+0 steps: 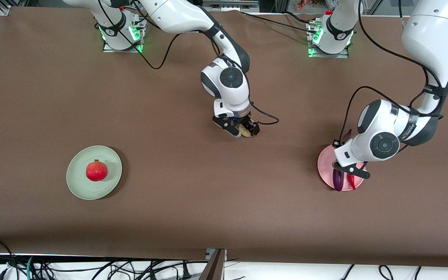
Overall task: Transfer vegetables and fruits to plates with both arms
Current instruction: 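Place the eggplant on the pink plate while the right gripper grasps the peach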
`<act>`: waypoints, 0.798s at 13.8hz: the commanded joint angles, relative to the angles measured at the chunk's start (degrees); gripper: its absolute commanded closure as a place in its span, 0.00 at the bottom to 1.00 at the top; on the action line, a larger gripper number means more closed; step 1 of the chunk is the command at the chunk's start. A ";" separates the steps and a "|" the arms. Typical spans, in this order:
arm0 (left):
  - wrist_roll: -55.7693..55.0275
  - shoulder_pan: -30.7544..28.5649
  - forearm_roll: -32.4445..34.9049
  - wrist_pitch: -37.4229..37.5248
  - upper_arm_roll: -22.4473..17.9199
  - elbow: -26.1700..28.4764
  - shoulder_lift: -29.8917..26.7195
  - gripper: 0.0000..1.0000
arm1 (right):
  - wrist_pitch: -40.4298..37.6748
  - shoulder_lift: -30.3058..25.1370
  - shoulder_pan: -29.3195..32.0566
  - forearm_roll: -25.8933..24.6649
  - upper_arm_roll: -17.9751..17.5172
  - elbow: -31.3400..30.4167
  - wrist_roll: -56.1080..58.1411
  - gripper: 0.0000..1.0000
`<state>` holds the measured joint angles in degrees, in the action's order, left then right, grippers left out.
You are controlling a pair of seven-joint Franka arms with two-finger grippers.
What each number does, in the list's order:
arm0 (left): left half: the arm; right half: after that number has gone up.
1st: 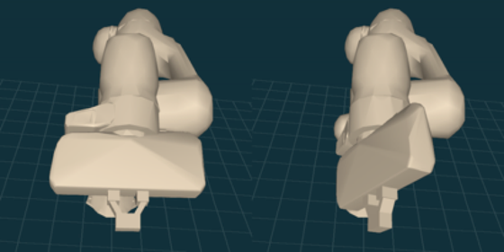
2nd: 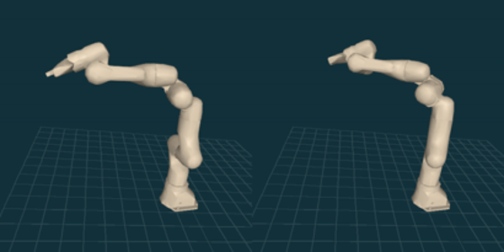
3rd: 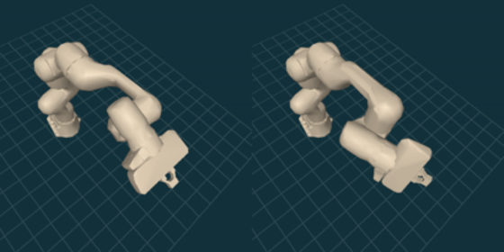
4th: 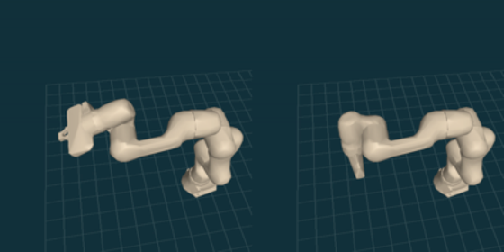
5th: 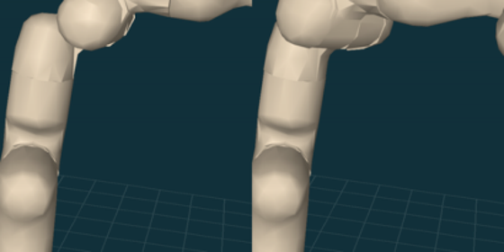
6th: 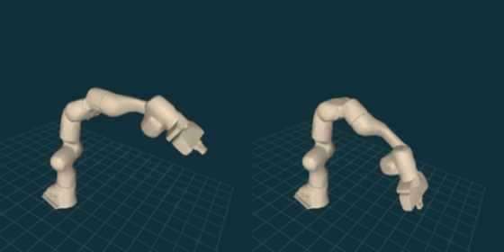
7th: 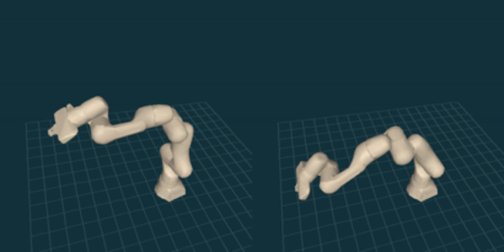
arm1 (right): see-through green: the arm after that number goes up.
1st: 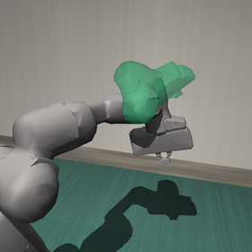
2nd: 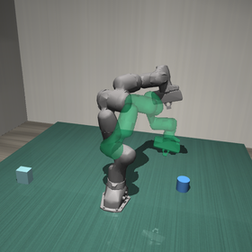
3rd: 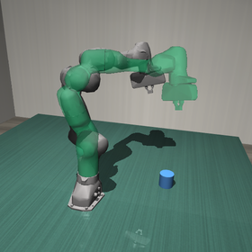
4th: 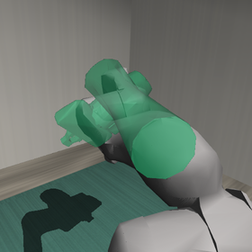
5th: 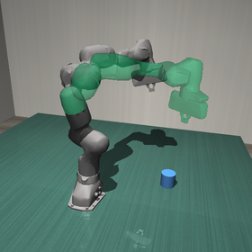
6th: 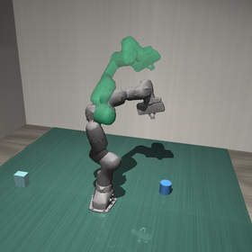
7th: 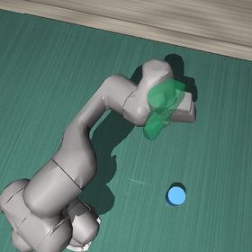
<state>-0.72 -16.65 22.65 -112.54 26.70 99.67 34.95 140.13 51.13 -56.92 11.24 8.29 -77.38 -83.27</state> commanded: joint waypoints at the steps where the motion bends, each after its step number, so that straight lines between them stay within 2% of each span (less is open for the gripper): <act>1: 0.46 -0.05 1.96 0.30 0.11 -1.67 0.91 0.00 | 0.85 3.26 -1.09 -1.22 0.76 4.59 -3.12 0.01; 5: 0.20 -0.05 1.17 2.66 0.46 -4.12 -0.76 0.00 | 0.94 4.41 -2.58 -2.18 0.76 4.87 -4.71 0.01; 6: 0.37 -0.05 0.82 5.11 0.72 -5.69 -2.07 0.00 | 0.94 4.50 -2.67 -2.27 0.76 4.78 -4.71 0.08; 7: 0.37 -0.05 0.65 7.57 1.07 -8.06 -3.13 0.00 | 0.94 4.59 -2.76 -2.62 0.76 4.69 -4.63 0.20; 8: 0.37 -0.05 -0.40 10.21 1.60 -10.43 -4.62 0.00 | 0.85 4.68 -2.76 -4.02 0.76 4.69 -4.54 0.39; 9: 0.37 -0.05 -2.50 12.50 1.69 -12.98 -6.29 0.00 | 0.50 4.24 -2.58 -4.81 0.76 4.69 -3.93 0.62; 10: 0.29 -0.05 -4.35 14.43 1.69 -15.18 -7.61 0.00 | -0.20 3.54 -1.97 -4.82 0.93 4.78 -3.31 0.77; 11: 0.20 0.03 -5.76 16.63 1.78 -17.81 -8.14 0.00 | -2.81 2.40 -0.84 -4.56 1.28 4.95 -2.61 0.79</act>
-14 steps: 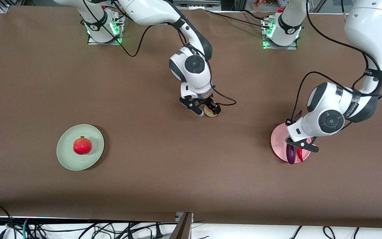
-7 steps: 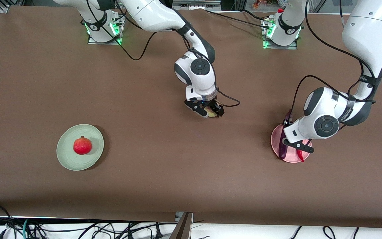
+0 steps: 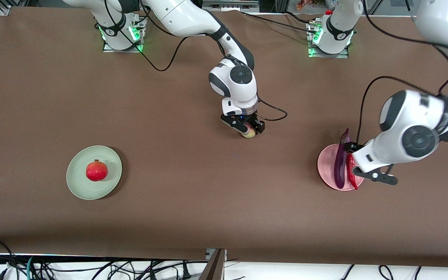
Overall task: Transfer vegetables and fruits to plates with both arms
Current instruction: 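Place the eggplant on the pink plate while the right gripper grasps the peach, then carry the peach to the green plate while the left gripper withdraws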
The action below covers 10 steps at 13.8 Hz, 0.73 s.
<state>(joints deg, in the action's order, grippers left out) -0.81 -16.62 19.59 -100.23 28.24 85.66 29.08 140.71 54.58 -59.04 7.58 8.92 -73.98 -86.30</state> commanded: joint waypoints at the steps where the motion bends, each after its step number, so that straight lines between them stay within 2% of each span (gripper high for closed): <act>1: 0.37 -0.08 -3.41 7.30 0.32 -7.05 -2.45 0.00 | -7.34 -2.36 3.30 -0.81 0.57 1.91 3.04 0.79; 4: 0.19 -0.17 -5.44 17.32 0.15 -16.02 -4.38 0.00 | -19.11 -8.86 9.62 0.93 0.22 1.39 17.43 0.79; 6: 0.11 -0.25 -5.79 19.36 0.15 -17.19 -6.66 0.00 | -28.95 -12.55 13.58 1.47 0.92 0.51 29.03 0.79; 8: -0.42 -0.17 -8.06 19.19 -1.16 -15.18 -11.22 0.00 | -33.03 -17.29 19.72 1.47 1.80 -3.69 43.24 0.79; 9: -0.51 1.31 -9.30 18.85 -2.74 -11.43 -14.46 0.00 | -33.22 -19.75 22.97 1.47 2.41 -7.28 51.68 0.79; 10: -0.51 5.24 -10.09 17.45 -6.41 -7.56 -17.54 0.00 | -32.61 -21.51 25.87 1.47 3.20 -10.80 59.59 0.79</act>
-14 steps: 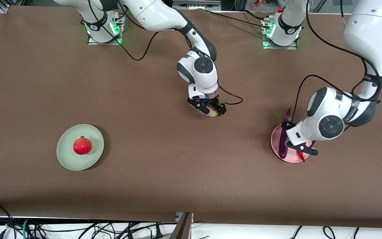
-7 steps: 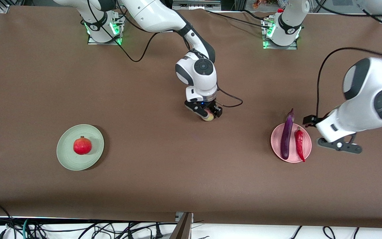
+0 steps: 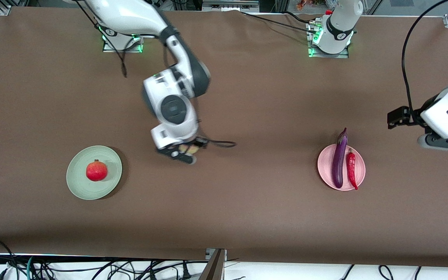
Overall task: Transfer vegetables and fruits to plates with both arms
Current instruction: 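Carry the peach to the green plate while the left gripper withdraws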
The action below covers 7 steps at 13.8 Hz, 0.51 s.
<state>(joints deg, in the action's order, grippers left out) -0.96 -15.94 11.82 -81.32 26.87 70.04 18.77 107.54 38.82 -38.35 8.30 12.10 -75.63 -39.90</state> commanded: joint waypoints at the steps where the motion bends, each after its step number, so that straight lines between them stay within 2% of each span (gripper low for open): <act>1: -0.53 8.35 -5.63 -5.04 -11.77 13.40 -10.91 0.00 | 1.00 -6.65 8.00 0.75 1.07 -11.62 20.58 0.78; 2: 0.17 10.65 -10.97 -9.08 -16.80 19.28 -14.52 0.00 | 1.44 -6.83 9.95 0.75 2.39 -12.95 27.96 0.78; 3: 0.26 13.63 -13.03 -12.08 -20.68 24.47 -17.95 0.00 | 3.01 -6.48 11.62 0.75 4.31 -13.92 34.56 0.78; 4: 0.17 18.18 -13.05 -14.46 -24.98 28.35 -20.85 0.00 | 6.77 -5.79 14.68 0.84 4.77 -15.85 41.33 0.76; 5: 0.35 20.14 -12.96 -16.22 -27.37 30.22 -21.92 0.00 | 11.68 -5.00 18.10 1.02 4.69 -18.04 47.14 0.75; 7: 1.13 19.81 -12.87 -16.07 -27.66 30.15 -21.94 0.00 | 16.81 -4.29 20.86 5.12 4.51 -21.39 53.41 0.75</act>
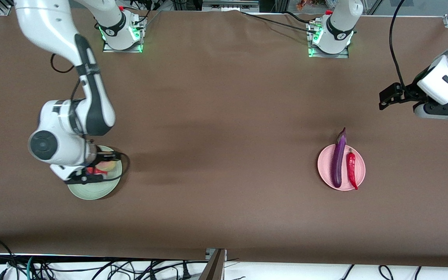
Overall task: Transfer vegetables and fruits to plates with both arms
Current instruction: 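Carry the peach to the green plate while the left gripper withdraws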
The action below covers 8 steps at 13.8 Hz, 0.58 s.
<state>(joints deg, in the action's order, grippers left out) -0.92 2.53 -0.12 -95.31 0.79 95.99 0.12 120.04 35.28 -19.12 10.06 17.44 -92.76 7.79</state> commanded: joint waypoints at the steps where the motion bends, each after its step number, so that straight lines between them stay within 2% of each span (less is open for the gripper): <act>1: 1.62 0.46 -0.76 -1.98 -0.80 3.77 -2.94 0.00 | 4.50 -0.65 1.72 4.87 -0.83 -4.62 6.27 0.75; 4: 1.80 -4.37 1.00 -1.20 3.95 3.68 -2.94 0.00 | 5.55 0.23 1.99 5.23 -0.83 -4.36 6.36 0.67; 8: 1.71 -4.29 1.00 0.21 3.95 2.54 -2.15 0.00 | 7.57 1.72 3.04 6.02 -0.83 -3.40 8.81 0.67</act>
<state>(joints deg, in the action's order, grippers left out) -0.49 -0.92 0.09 -95.83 3.85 98.64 -1.63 126.14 37.02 -16.81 14.11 16.72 -96.15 13.79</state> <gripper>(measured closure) 0.000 0.225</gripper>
